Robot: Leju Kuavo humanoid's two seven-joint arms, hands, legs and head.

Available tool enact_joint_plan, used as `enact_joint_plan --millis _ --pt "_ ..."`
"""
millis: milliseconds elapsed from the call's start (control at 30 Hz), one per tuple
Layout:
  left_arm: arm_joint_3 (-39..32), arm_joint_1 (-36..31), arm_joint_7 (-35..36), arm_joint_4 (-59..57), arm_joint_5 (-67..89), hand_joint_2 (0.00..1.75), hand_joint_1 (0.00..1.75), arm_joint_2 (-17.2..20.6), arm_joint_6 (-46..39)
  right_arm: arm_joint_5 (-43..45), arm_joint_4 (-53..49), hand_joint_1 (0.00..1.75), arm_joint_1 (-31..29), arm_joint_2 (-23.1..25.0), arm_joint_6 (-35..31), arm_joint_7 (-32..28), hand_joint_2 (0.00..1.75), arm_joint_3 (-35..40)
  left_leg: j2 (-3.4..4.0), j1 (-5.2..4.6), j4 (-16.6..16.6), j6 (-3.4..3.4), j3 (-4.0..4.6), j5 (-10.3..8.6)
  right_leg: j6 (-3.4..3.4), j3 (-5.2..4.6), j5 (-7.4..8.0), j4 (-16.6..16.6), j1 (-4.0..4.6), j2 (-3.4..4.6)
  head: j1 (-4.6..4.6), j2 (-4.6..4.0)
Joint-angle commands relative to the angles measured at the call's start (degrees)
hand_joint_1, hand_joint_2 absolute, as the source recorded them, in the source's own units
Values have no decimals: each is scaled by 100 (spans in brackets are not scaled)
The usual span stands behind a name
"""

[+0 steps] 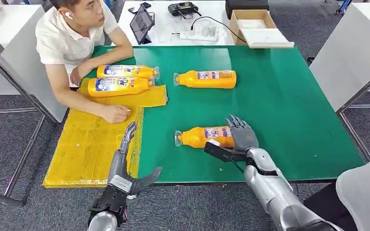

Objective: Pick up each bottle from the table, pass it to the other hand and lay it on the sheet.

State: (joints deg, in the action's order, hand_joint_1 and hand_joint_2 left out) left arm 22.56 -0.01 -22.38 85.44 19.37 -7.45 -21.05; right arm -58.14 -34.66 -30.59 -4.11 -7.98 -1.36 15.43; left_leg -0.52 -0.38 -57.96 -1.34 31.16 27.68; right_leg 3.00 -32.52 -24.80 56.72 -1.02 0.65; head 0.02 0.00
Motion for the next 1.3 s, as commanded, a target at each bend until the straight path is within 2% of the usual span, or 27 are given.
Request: enact_joint_plan --millis 33,67,133,300,567,700,800,1133,1200,1300 --pt "203 -232 70 -379 -221 175 0 105 257 -9 938 31 -287 43 349 79 175 440 -1 2 2 5 -7 -5 -5 8 5 -3 3 -5 2 0" --pt "204 -234 89 -375 -302 175 0 98 334 -5 953 143 -305 41 371 100 175 451 -4 7 6 10 -2 -13 -11 6 14 -10 8 -13 0 -2" --pt "192 -220 198 -326 -713 175 0 93 752 -8 1019 171 -382 44 551 190 175 542 -2 4 3 7 -17 -8 -7 18 10 -5 5 -9 0 0" --pt "172 -209 414 -289 -1235 175 0 120 1414 -62 1125 175 -565 84 881 382 175 799 -2 7 3 7 -25 -9 -8 26 12 -8 8 -9 0 0" --pt "171 -263 420 -320 -1242 175 0 114 1482 -29 1099 175 -657 107 971 349 175 890 -10 8 5 7 -26 -13 -9 32 12 -10 10 -14 0 -2" --pt "198 -283 406 -319 -1205 175 0 122 1470 404 811 175 -546 159 803 -237 175 810 -7 6 5 5 -28 -11 -6 32 11 -7 8 -9 0 0" --pt "212 -265 336 -328 -1287 175 0 156 1445 1075 421 175 -269 162 757 -1024 175 600 -6 8 5 6 -28 -11 -6 34 11 -10 10 -9 2 0" --pt "233 -251 312 -329 -1323 175 0 164 1436 1191 274 175 -180 126 747 -1096 175 640 -5 6 4 3 -28 -9 -3 31 9 -7 7 -6 0 -2" --pt "227 -241 292 -316 -1376 175 0 159 1415 1512 95 175 -82 162 639 -1456 175 526 -5 7 5 4 -26 -11 -5 30 10 -8 8 -8 0 0" --pt "45 -91 373 -266 -1833 175 0 -32 1232 2108 -812 175 430 270 211 -1900 175 349 -5 9 7 5 -28 -10 -6 33 10 -11 10 -8 0 0"
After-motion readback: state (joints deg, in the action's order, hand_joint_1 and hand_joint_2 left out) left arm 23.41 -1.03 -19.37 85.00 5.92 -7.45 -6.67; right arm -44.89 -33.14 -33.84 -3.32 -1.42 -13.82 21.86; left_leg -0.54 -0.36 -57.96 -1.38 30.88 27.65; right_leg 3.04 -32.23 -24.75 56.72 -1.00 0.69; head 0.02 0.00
